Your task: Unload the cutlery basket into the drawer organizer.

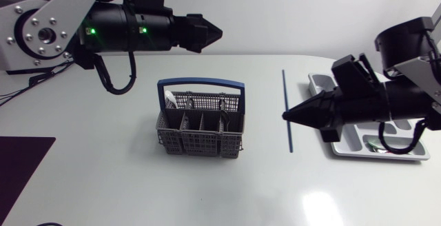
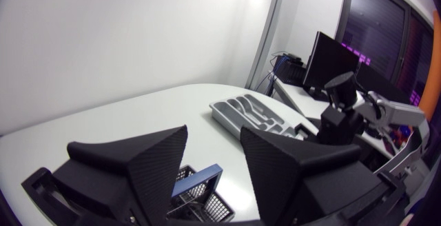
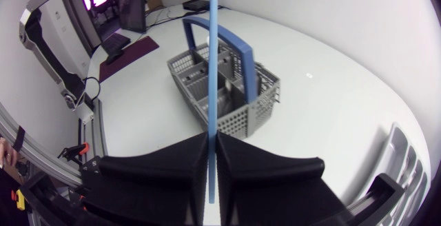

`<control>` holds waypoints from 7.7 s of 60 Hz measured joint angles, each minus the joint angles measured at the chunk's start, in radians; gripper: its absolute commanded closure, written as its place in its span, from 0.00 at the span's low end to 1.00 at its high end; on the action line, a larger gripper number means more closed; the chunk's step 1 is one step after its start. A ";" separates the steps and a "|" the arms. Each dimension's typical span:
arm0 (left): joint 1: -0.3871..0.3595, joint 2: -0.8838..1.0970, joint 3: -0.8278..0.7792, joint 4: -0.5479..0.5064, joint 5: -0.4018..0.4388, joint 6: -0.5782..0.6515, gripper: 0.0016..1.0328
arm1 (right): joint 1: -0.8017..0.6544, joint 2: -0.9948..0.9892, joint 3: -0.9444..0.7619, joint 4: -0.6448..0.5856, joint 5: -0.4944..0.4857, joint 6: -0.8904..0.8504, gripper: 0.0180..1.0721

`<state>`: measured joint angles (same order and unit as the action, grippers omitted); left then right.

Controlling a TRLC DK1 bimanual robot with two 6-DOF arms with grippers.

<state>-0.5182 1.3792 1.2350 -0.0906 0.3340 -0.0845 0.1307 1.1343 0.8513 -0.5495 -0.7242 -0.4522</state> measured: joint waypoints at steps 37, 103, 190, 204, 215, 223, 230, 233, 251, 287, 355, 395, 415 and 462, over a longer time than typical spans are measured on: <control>-0.063 0.056 -0.034 -0.228 -0.128 0.578 0.45 | -0.559 0.436 0.209 0.035 0.134 -0.091 0.95; -0.205 0.290 -0.079 -0.105 -0.383 1.132 0.45 | -0.518 0.767 0.312 0.173 0.303 0.048 0.26; -0.299 0.402 -0.016 -0.116 -0.704 1.459 0.94 | -0.527 0.663 0.159 0.196 0.265 -0.058 0.24; -0.351 0.378 -0.016 -0.146 -0.763 1.500 0.94 | -0.527 0.634 0.130 0.199 0.256 -0.073 0.24; -0.393 0.303 -0.050 -0.088 -0.802 1.521 0.94 | -0.527 0.596 0.098 0.199 0.249 -0.077 0.24; -0.418 0.209 -0.089 -0.019 -0.831 1.553 0.94 | -0.527 0.560 0.068 0.198 0.233 -0.077 0.24; -0.435 0.127 -0.116 -0.006 -0.850 1.563 0.94 | -0.527 0.507 0.041 0.197 0.222 -0.083 0.24; -0.442 0.097 -0.120 -0.009 -0.861 1.563 0.94 | -0.527 0.475 0.027 0.195 0.218 -0.085 0.24; -0.479 -0.031 -0.053 -0.309 -0.872 1.388 0.94 | -0.503 0.167 -0.090 0.127 0.141 -0.118 0.20; -0.506 0.232 0.186 -0.593 -0.564 0.613 0.97 | 0.028 -0.423 -0.280 0.064 0.252 -0.044 0.20; -0.398 0.402 0.507 -0.810 -0.200 0.260 0.97 | 0.510 -0.336 -0.360 0.367 0.798 -0.136 0.95; -0.354 0.401 0.507 -0.808 -0.180 0.260 0.31 | 0.502 -0.346 -0.357 0.315 0.764 -0.140 0.95; -0.201 0.217 0.452 -0.533 -0.188 0.237 0.12 | 0.244 -0.381 -0.360 0.208 0.484 -0.213 0.95; 0.351 0.225 0.447 -0.622 -0.021 0.343 0.11 | -0.781 0.372 0.011 -0.061 0.046 -1.091 0.95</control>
<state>-0.1677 1.6043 1.6817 -0.7128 0.3130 0.2588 -0.6502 1.5063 0.8623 -0.6109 -0.6781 -1.5436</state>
